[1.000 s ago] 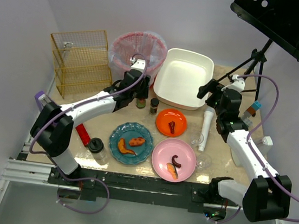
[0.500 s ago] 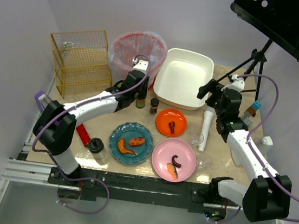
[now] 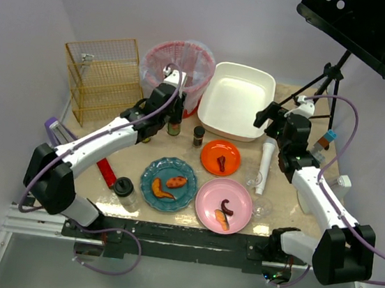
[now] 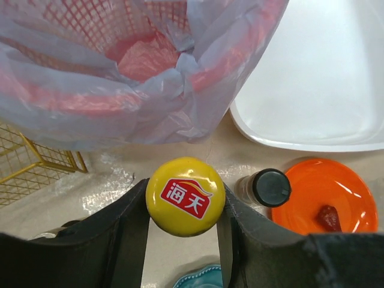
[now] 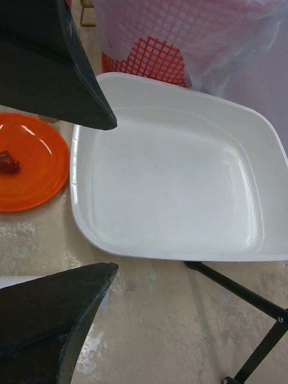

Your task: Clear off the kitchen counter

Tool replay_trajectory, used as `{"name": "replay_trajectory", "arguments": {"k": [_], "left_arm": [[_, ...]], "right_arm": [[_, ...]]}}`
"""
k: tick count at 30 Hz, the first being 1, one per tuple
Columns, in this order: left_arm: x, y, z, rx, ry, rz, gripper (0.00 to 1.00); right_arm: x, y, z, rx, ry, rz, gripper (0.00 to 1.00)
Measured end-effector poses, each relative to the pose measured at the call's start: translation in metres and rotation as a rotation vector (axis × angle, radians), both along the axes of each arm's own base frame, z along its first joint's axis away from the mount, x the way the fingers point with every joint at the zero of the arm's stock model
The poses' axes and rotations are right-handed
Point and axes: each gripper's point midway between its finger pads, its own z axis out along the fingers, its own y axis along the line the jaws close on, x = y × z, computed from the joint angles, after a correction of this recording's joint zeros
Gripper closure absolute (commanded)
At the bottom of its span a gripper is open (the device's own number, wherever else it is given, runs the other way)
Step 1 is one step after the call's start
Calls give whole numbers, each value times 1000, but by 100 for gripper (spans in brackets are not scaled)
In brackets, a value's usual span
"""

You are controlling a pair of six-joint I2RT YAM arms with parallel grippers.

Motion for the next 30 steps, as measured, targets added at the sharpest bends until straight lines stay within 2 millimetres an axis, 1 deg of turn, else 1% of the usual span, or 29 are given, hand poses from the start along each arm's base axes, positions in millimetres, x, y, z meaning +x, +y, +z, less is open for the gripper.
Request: {"name": "replay_trajectory", "arguments": {"k": [3,5,8,10,11,12,15,17,18,20,22,25,28,30], "left_arm": [[-4,4,25,-10,-28,-18,100],[-9,11,46,-24,-53,-35,100],[-12,30,71,-30,-81,-30,100],[-12,51,88,-39,-104,2,100],[-10,69,98,-46,-120,35,100],[-8,82,105,-50,-135,66,100],[-3,133,125,-40,-180,188,100],[2,159,135,-35,-201,255,100],[4,170,139,-33,-211,284,100],[9,185,144,-32,-223,321,100],[17,195,147,-34,-228,343,100],[38,202,149,-34,-242,365,100],[64,207,141,-37,-246,375,100],[82,211,131,-39,-241,379,100]], "right_arm": [[0,0,-2,-2,4,0,3],[0,0,-3,-5,8,1,3],[1,0,-4,-14,13,3,3],[2,0,-3,-20,15,5,3],[2,0,-3,-21,15,6,3],[2,0,-2,-21,14,7,3],[3,1,-1,-20,14,13,3],[2,3,-1,-17,16,24,3],[2,4,-2,-16,19,28,3],[1,4,-2,-17,23,29,3],[1,4,-4,-19,28,29,3],[-2,3,-5,-23,36,30,3],[-3,2,-1,-24,28,30,3],[-5,2,3,-23,20,29,3]]}}
